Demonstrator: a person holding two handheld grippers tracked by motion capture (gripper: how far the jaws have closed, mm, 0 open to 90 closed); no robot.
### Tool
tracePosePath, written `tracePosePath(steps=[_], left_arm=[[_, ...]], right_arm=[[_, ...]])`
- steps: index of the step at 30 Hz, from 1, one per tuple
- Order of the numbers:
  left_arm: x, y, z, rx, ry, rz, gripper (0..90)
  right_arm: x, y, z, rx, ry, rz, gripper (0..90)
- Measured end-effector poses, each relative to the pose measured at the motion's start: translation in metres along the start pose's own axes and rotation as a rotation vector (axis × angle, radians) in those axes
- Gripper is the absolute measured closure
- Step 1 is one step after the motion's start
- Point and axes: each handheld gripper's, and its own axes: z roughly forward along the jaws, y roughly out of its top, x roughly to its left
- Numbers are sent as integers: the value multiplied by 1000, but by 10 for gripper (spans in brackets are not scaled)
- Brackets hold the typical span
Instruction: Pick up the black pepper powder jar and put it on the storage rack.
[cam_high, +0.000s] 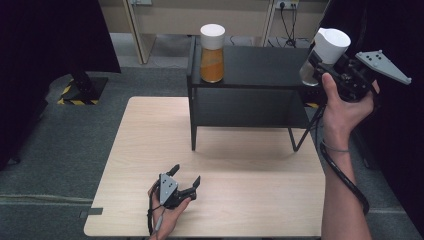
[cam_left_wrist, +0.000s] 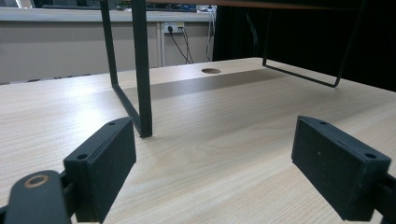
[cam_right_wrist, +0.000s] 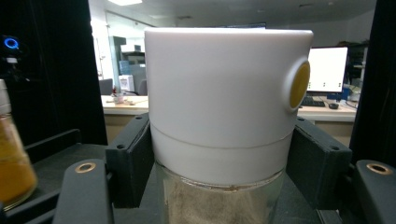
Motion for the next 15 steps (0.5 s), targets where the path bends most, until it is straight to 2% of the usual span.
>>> tracePosePath(steps=[15], left_arm=[[0,0,0,0,-1,-3,131]], right_arm=[[-6,9,30,59,-55,-3,306]])
